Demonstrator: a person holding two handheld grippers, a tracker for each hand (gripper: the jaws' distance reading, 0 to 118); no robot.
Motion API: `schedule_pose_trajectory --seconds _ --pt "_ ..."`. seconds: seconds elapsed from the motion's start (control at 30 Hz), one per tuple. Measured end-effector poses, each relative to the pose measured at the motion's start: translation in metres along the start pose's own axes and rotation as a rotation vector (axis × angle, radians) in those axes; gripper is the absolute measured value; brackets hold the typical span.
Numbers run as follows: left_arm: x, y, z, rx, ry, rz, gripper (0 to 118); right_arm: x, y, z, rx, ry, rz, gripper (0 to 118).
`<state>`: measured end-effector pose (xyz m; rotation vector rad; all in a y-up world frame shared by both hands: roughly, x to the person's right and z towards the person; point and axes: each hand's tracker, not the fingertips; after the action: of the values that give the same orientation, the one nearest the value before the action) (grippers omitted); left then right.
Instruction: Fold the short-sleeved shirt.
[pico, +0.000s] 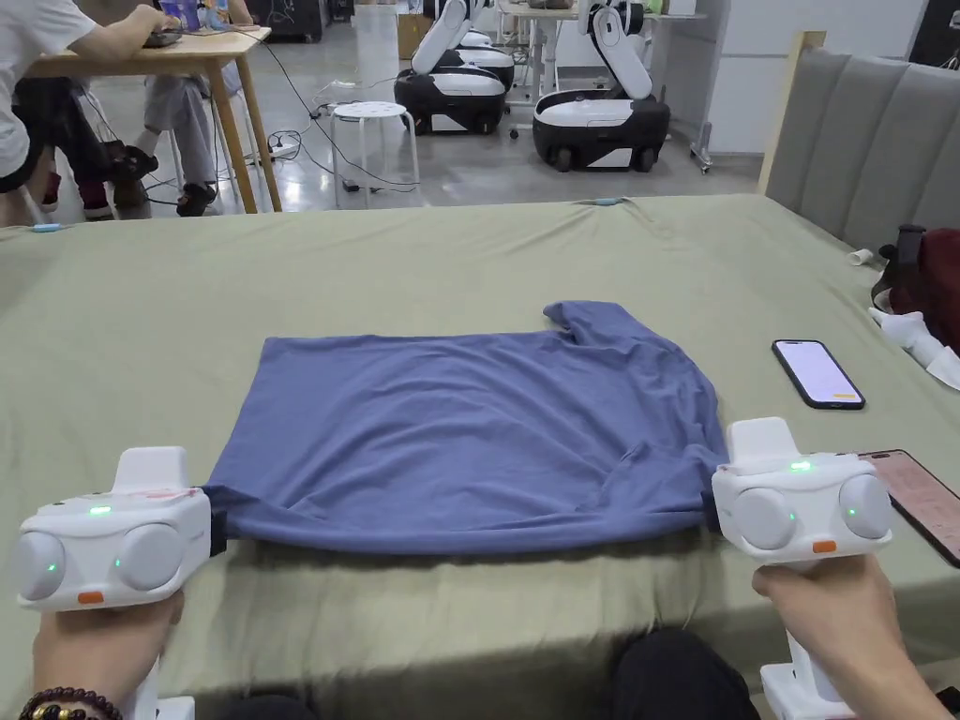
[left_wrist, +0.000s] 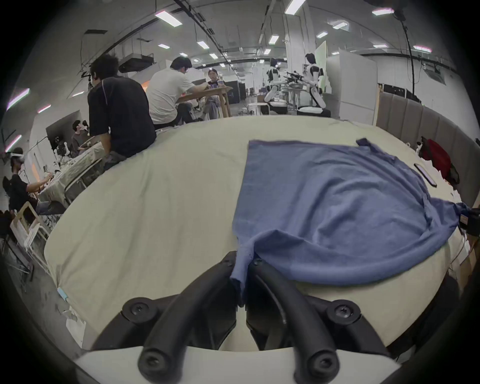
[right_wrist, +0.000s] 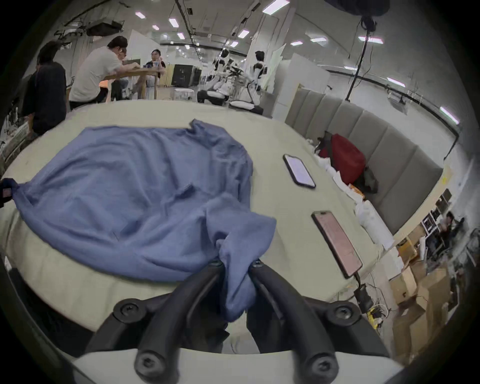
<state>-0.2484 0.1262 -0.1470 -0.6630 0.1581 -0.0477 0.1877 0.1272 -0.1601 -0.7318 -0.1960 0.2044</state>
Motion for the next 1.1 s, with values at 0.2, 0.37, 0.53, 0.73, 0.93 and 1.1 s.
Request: schedule_pose_trajectory --seconds 0.2,0.37,0.53,0.73,0.93,1.1 --pt "0.01 0.062 -0.009 0.066 0.02 -0.019 3 0.006 0.063 -0.017 0.064 0.017 -0.016 10" --pt "0.023 0.11 -0.053 0.064 0.079 -0.013 3 0.003 0.115 -0.064 0.061 -0.012 -0.037 10" --pt "0.038 0.135 -0.118 -0.018 0.101 0.006 3 -0.003 0.142 -0.133 -0.007 0.0 -0.053 10" --pt "0.054 0.129 -0.195 -0.166 0.128 0.018 3 -0.015 0.146 -0.209 -0.093 0.004 -0.062 10" --pt "0.064 0.114 -0.228 -0.168 0.178 -0.02 3 -0.025 0.133 -0.235 -0.139 0.005 -0.044 10" --pt "0.054 0.123 -0.211 -0.161 0.168 -0.001 36 -0.013 0.139 -0.212 -0.09 -0.036 -0.107 64"
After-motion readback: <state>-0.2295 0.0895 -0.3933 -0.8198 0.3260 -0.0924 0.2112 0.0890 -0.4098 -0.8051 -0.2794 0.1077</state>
